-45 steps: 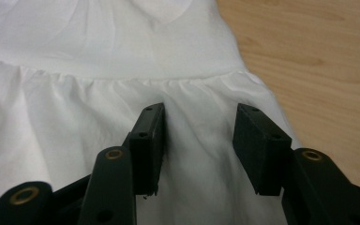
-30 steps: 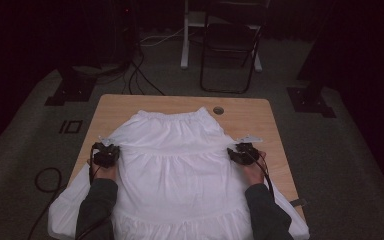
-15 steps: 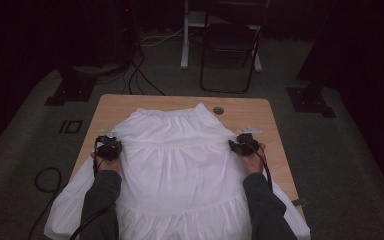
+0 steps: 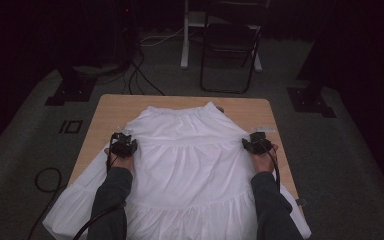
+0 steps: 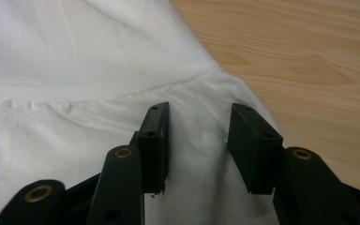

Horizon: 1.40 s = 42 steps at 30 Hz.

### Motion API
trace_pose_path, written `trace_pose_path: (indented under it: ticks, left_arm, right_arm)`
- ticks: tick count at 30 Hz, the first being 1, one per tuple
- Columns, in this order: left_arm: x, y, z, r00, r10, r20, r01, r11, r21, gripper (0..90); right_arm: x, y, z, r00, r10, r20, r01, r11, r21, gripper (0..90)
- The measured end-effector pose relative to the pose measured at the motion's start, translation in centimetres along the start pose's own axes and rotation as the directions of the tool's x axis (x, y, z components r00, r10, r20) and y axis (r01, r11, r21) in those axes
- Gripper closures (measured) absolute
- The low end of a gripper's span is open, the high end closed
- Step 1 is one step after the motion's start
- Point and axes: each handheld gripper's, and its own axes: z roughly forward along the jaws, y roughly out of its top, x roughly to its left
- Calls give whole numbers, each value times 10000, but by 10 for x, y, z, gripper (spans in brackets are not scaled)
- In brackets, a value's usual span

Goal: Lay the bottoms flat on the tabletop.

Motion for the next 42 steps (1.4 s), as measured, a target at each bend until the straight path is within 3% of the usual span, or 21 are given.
trace_pose_path:
  ticks: [5,7,9,12,15,17,18,19,21,23,25,28,31,35,36,37,42]
  left_arm:
    - [2,-4,-25,9982,336,496,-308,9980,-557,635]
    - [6,-10,-37,9975,382,594,-353,9981,-505,623]
    - [11,-20,-52,9977,374,573,-339,9975,-613,610]
    - [21,-41,-74,9978,279,607,-248,9984,-514,596]
    - [29,-68,-94,9979,64,646,-30,9986,-525,595]
    - [34,-85,-105,9959,-537,733,589,9957,-709,595]
    - [36,-93,-108,9918,-854,948,920,9934,-681,595]
    - [36,-100,-110,9898,-930,1076,992,9936,-538,595]
    - [35,-111,-112,9910,-827,1057,875,9953,-418,595]
    - [35,-117,-113,9858,-1046,1316,1083,9939,-215,595]
    - [33,-121,-115,9881,-821,1300,837,9965,-73,595]
    - [33,-127,-123,9868,-842,1384,871,9961,-151,595]
    - [38,-136,-137,9873,-1029,1208,1078,9935,-352,595]
    - [43,-144,-146,9894,-1076,977,1092,9940,-110,603]
    - [47,-150,-145,9914,-1034,802,1010,9943,335,622]
    - [49,-151,-146,9905,-1093,840,1067,9937,344,642]
    - [49,-151,-145,9914,-1028,809,1008,9945,283,659]
  right_arm:
    - [-4,0,-5,9995,310,42,-312,9988,374,567]
    - [-6,-1,-12,9960,667,-601,-632,9963,578,580]
    - [-8,-6,-22,9913,891,-969,-855,9955,415,559]
    - [-6,-17,-45,9933,502,-1039,-484,9986,196,537]
    - [-3,-33,-69,9952,171,-958,-153,9997,188,511]
    - [-1,-47,-86,9967,-67,-806,79,9999,146,505]
    - [-1,-54,-93,9971,-62,-758,69,9999,95,499]
    - [0,-61,-100,9966,-61,-825,71,9999,115,493]
    - [1,-76,-113,9969,70,-778,-65,10000,66,483]
    - [4,-92,-124,9948,368,-954,-360,9993,95,471]
    - [10,-108,-133,9963,180,-837,-159,9995,255,445]
    - [16,-127,-150,9977,122,-661,-103,9995,285,409]
    - [15,-140,-166,9963,457,-729,-446,9989,167,383]
    - [12,-150,-164,9979,356,-533,-327,9979,551,370]
    - [11,-150,-162,9988,167,-460,-146,9989,450,379]
    - [9,-149,-161,9993,-42,-367,58,9991,423,379]
    - [-5,-149,-158,9984,-173,-529,181,9997,153,416]
